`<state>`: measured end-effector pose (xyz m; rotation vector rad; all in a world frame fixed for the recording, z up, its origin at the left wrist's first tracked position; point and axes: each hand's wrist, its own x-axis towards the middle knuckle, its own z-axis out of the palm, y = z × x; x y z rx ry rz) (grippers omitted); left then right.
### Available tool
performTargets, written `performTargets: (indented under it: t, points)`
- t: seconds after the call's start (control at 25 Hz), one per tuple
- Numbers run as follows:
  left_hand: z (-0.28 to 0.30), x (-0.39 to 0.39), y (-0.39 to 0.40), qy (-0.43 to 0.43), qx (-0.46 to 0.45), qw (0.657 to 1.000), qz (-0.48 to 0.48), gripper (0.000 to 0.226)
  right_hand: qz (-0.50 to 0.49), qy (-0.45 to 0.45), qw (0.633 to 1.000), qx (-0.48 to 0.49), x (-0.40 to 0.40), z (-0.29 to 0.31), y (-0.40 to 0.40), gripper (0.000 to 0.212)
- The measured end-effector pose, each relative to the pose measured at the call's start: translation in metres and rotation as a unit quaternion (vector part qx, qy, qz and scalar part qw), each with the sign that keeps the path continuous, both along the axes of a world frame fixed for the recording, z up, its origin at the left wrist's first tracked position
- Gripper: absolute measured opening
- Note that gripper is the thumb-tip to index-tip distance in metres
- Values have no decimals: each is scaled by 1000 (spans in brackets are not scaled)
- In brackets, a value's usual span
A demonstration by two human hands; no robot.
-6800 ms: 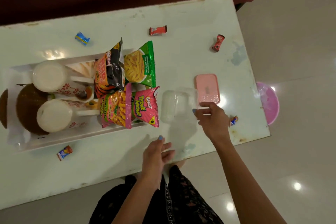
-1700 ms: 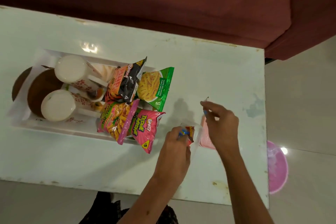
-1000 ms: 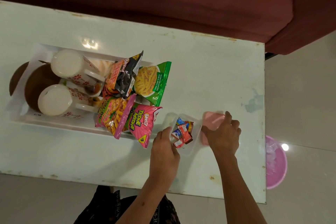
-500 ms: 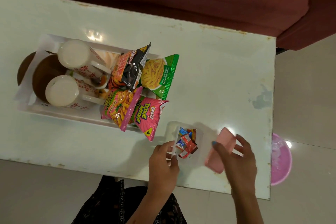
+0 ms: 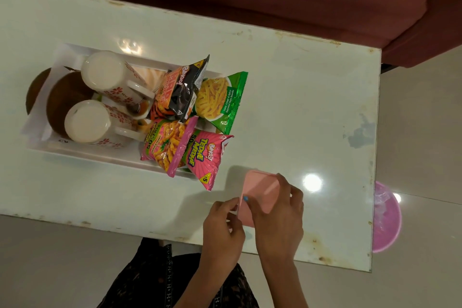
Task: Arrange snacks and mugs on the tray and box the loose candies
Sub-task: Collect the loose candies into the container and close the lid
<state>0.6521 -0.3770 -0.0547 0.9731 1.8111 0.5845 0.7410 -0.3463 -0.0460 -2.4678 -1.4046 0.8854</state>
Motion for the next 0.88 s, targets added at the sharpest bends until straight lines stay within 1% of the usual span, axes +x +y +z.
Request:
performTargets:
  t: [0.04, 0.08, 0.12, 0.16, 0.2, 0.24, 0.32, 0.4, 0.56, 0.64, 0.72, 0.88]
  points:
    - [2, 0, 1, -5, 2, 1000, -14, 48, -1, 20, 1000, -2, 2, 0, 1, 73]
    - [3, -1, 2, -7, 3, 999, -51, 59, -4, 48, 999, -2, 7, 1, 1, 73]
    - [4, -2, 3, 2, -1, 994, -107, 76, -10, 85, 996, -3, 14, 3, 1, 73]
    - [5, -3, 6, 22, -11, 985, -171, 93, -14, 124, 992, -13, 22, 5, 2, 75]
    - [6, -4, 11, 56, -19, 972, -228, 104, -5, 159, 987, -37, 30, 8, 3, 79]
    - [7, -4, 16, 93, -21, 958, -269, 109, 20, 181, 981, -71, 37, 12, 3, 86]
    - [7, -2, 26, 141, -24, 944, -298, 109, 91, 183, 969, -136, 42, 18, 4, 104]
    - [7, 1, 30, 152, -38, 942, -295, 107, 135, 144, 964, -179, 35, 21, 4, 114]
    - [7, 1, 30, 114, -66, 952, -278, 111, 108, 87, 971, -193, 21, 20, 5, 109]
    - [7, -1, 32, 103, -73, 952, -278, 110, 94, 79, 974, -191, 20, 19, 5, 109]
    - [8, 0, 34, 110, -80, 951, -277, 106, 82, 80, 976, -187, 20, 20, 5, 109]
    - [9, 2, 36, 110, -90, 958, -248, 99, 73, 68, 977, -188, 21, 20, 10, 104]
